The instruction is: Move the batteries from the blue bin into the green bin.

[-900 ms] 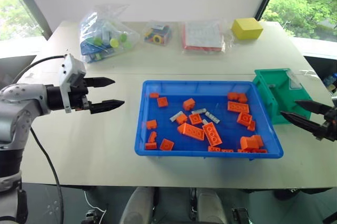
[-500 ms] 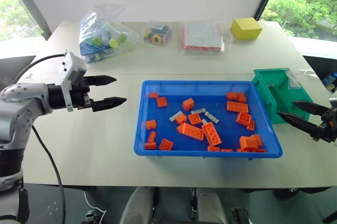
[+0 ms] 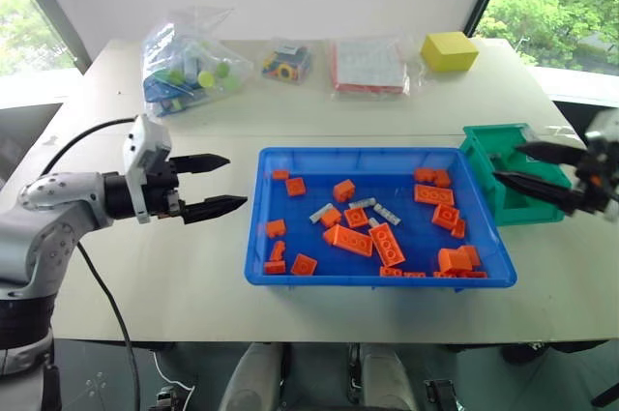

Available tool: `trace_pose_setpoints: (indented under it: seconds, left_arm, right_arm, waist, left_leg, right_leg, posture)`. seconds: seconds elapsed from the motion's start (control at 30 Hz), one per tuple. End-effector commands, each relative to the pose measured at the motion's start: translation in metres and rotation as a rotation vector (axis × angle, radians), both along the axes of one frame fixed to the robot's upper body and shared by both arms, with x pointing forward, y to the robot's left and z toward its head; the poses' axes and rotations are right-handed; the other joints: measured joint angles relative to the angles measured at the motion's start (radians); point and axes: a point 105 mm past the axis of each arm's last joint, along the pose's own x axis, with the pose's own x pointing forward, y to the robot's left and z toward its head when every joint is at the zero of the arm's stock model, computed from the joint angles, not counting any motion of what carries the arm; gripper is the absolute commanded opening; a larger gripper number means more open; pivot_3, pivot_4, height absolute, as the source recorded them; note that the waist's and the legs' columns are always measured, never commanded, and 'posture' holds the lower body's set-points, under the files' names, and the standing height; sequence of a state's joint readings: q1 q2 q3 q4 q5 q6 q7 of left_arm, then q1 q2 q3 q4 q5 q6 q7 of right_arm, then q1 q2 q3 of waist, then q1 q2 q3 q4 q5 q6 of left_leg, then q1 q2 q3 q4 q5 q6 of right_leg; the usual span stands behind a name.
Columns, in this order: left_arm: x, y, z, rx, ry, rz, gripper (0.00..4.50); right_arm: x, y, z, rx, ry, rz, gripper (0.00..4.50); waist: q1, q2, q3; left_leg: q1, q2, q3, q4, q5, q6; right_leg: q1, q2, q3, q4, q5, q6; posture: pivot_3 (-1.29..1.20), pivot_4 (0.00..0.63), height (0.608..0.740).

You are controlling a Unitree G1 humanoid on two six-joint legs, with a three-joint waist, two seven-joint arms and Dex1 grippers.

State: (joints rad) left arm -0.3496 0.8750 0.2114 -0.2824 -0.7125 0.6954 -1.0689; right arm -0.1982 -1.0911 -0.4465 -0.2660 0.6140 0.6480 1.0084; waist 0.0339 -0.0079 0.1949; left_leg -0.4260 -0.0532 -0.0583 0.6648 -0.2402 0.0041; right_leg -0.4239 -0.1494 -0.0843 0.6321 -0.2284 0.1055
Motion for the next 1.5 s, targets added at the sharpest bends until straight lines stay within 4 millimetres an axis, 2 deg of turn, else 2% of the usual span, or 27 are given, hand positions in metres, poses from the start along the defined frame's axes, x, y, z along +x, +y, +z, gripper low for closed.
trace_pose_setpoints:
  seconds: [0.03,0.1,0.2,0.3,0.43,0.63,0.8,1.2,1.5]
  left_arm:
    - [-0.008,-0.004,0.014,0.043,-0.039,-0.068,4.5]
    - [-0.012,-0.005,0.013,0.071,-0.034,-0.102,4.5]
    - [-0.013,-0.007,0.012,0.089,-0.04,-0.126,4.5]
    - [-0.011,-0.009,0.013,0.084,-0.048,-0.125,4.5]
    - [-0.013,-0.012,0.014,0.077,-0.055,-0.123,4.5]
    - [-0.018,-0.013,0.016,0.071,-0.056,-0.114,4.5]
    - [-0.022,-0.014,0.02,0.062,-0.06,-0.107,4.5]
    - [-0.022,-0.014,0.026,0.034,-0.078,-0.081,4.5]
    - [-0.018,-0.017,0.029,0.021,-0.095,-0.073,4.5]
  right_arm:
    - [0.006,0.046,-0.002,-0.052,0.011,0.209,2.96]
    - [0.015,0.066,-0.006,-0.068,0.025,0.292,2.96]
    - [0.029,0.109,-0.02,-0.112,0.06,0.434,2.96]
    - [0.034,0.15,-0.039,-0.165,0.087,0.578,2.96]
    - [0.038,0.179,-0.069,-0.315,0.097,0.716,2.96]
    - [0.055,0.202,-0.088,-0.42,0.083,0.786,2.96]
    - [0.062,0.212,-0.098,-0.478,0.068,0.83,2.96]
    - [0.077,0.22,-0.12,-0.634,0.007,0.861,2.96]
    - [0.082,0.223,-0.119,-0.643,-0.002,0.861,2.96]
  waist:
    - [-0.002,0.0,0.0]
    - [-0.008,0.0,0.001]
    - [-0.02,0.0,0.001]
    - [-0.025,-0.001,0.002]
    - [-0.024,-0.002,0.002]
    - [-0.031,-0.002,0.003]
    - [-0.045,-0.002,0.003]
    - [-0.052,-0.002,0.003]
    - [-0.053,-0.003,0.002]
  left_leg:
    - [0.0,0.0,0.0,0.0,0.0,0.0]
    - [-0.001,0.0,0.0,0.0,0.0,0.0]
    - [-0.001,-0.001,0.0,0.0,0.0,0.0]
    - [-0.003,-0.001,0.0,0.0,0.0,0.0]
    - [-0.003,-0.002,0.0,-0.001,0.0,0.0]
    - [-0.002,-0.002,-0.001,-0.001,0.002,-0.003]
    - [0.0,-0.002,-0.002,-0.001,0.004,-0.005]
    - [0.001,-0.002,-0.003,-0.001,0.004,-0.007]
    - [0.003,-0.002,-0.003,-0.001,0.005,-0.008]
  right_leg:
    - [0.0,0.0,0.0,0.0,0.0,0.0]
    - [-0.001,0.0,0.0,0.0,0.0,0.0]
    - [-0.002,0.0,0.0,0.0,0.0,0.0]
    - [-0.003,0.0,0.0,0.0,0.002,0.003]
    - [-0.004,0.0,0.0,0.002,0.002,0.004]
    - [-0.004,0.0,0.0,0.003,0.002,0.004]
    - [-0.004,0.001,0.0,0.008,0.002,0.004]
    - [-0.006,0.001,0.001,0.016,0.002,0.004]
    - [-0.006,0.001,0.002,0.016,0.002,0.004]
  posture:
    - [0.0,0.15,0.692]
    - [0.0,0.15,0.692]
    - [0.0,0.15,0.692]
    - [0.0,0.15,0.692]
    - [0.0,0.15,0.692]
    - [0.0,0.15,0.692]
    - [0.0,0.15,0.692]
    - [0.0,0.15,0.692]
    - [0.0,0.15,0.692]
